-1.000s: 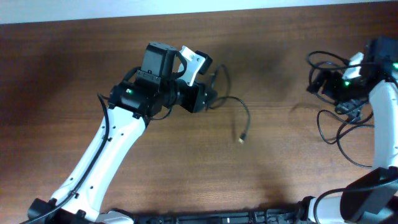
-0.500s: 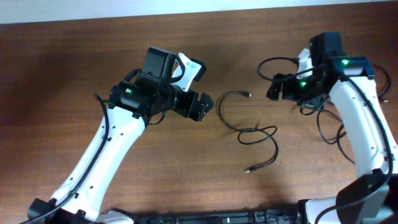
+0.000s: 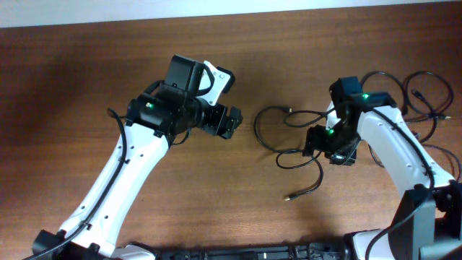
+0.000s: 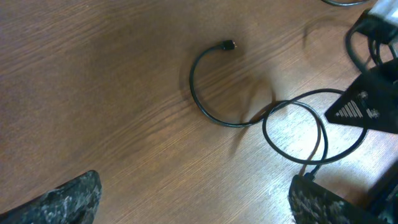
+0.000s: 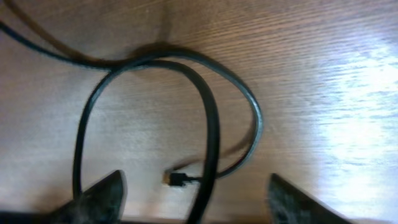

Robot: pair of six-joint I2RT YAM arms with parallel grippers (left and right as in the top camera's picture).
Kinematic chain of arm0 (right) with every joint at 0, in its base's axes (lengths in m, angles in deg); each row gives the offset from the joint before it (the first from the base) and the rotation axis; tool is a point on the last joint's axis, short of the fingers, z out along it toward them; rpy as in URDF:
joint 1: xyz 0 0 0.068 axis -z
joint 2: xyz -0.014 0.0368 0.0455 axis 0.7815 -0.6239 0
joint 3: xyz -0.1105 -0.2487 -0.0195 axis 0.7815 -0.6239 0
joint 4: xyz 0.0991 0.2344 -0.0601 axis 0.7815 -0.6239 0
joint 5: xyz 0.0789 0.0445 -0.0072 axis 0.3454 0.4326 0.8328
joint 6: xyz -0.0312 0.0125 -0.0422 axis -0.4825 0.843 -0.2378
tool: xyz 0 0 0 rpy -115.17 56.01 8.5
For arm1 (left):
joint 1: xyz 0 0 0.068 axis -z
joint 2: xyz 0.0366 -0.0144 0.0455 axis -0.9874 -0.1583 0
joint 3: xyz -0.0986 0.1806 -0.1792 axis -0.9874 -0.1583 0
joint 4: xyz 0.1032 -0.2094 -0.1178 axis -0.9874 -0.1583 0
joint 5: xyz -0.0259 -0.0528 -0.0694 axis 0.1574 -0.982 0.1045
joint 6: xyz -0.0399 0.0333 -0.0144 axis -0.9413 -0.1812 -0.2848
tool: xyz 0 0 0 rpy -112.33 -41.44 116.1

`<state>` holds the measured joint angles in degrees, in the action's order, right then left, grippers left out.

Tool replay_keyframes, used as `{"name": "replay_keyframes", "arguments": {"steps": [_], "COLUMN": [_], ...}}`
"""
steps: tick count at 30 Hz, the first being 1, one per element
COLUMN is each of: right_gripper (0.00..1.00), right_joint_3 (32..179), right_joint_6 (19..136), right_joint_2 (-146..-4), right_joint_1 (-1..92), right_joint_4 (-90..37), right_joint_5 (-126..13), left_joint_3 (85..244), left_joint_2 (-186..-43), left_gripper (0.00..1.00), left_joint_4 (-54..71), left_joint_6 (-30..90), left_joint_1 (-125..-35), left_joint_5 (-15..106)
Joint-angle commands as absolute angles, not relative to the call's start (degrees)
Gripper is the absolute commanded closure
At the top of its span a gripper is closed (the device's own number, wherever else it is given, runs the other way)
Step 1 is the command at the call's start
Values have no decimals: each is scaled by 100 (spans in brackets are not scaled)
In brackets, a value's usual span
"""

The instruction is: Untangle cables

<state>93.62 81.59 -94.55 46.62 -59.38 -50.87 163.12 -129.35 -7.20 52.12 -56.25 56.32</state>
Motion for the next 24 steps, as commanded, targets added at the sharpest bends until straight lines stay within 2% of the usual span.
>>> {"name": "replay_keyframes", "arguments": {"steps": [1,4,6,10,16,24], "right_gripper": [56,83,92,96,96,96], "right_joint_3": [9281,9281,9281,9281,9526,12387], "right_joint_6": [8266,8438,8493,8517,8515,7866], "right_joint_2": [-9462,-9462,-9462,-9462,-9455,-9232], "right_joint_1": [4522,4498,4498,4501,4605,6142], "right_joint_4": [-5722,-5536,-5425,-5073,-4247,-5405], "right_joint_5": [-4927,-4822,-4827,-4829,-4973,-5283], "left_joint_3": [16312,16312,16312,16312,16312,16312], "left_joint_2": [-12963,-12963,-12963,-12963,-12963,-12963], "left_gripper": [3,7,7,10,11,13], "left_joint_4": [-715,-718,-715,-715,-718,-744], "left_joint_6": [5301,5301,5301,5301,5301,5301], "left_joint_1": [-5640,-5640,-5640,-5640,-5640,-5640], "left_joint_5": [5669,5669,5669,5669,5669,5669]}}
